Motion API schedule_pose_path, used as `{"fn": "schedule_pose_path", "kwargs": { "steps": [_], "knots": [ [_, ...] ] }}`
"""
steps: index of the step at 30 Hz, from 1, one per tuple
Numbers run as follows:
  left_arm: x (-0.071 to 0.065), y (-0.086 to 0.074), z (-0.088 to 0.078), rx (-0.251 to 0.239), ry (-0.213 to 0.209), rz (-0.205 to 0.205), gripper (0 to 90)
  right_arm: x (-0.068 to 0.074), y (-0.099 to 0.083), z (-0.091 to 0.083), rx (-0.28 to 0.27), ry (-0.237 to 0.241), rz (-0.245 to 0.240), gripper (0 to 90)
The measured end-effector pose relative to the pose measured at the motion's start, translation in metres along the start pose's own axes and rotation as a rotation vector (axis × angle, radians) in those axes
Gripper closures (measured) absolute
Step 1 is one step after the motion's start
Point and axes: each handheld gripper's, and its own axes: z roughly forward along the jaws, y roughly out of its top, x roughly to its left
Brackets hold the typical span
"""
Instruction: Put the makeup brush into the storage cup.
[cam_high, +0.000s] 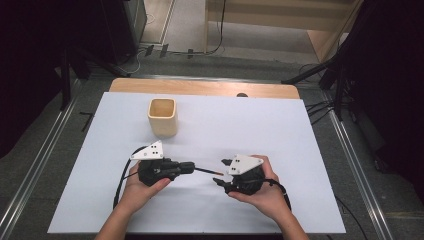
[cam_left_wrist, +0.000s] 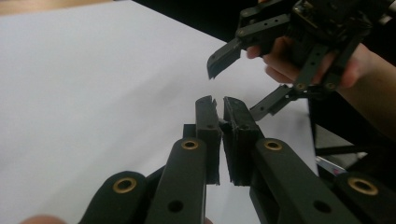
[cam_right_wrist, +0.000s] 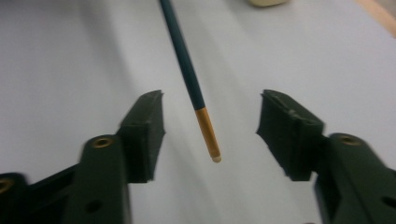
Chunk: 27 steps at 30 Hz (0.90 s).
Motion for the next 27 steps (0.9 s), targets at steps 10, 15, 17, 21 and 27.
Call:
{"fn": "schedule_pose_path", "kwargs": {
  "steps": [10, 15, 17, 21, 27],
  "knots": [
    [-0.003, 0.001, -0.003, -0.072, 0.076, 0.003, 86.2, 0.009, 0.003, 0.005, -0.155, -0.053, 0.343, 13.7],
    [-0.006, 0.000, -0.002, -0.114, 0.109, 0.017, 86.2, 0.019, 0.002, 0.013, -0.195, -0.073, 0.491, 0.0],
    [-0.006, 0.000, -0.002, -0.127, 0.123, 0.018, 86.2, 0.023, 0.001, 0.014, -0.212, -0.085, 0.533, 0.0],
    [-0.007, -0.001, -0.002, -0.152, 0.134, 0.019, 86.2, 0.027, -0.002, 0.017, -0.247, -0.094, 0.633, 0.0],
    [-0.011, -0.001, -0.001, -0.184, 0.152, 0.027, 86.2, 0.027, -0.006, 0.018, -0.294, -0.064, 0.737, 0.0]
  ]
}}
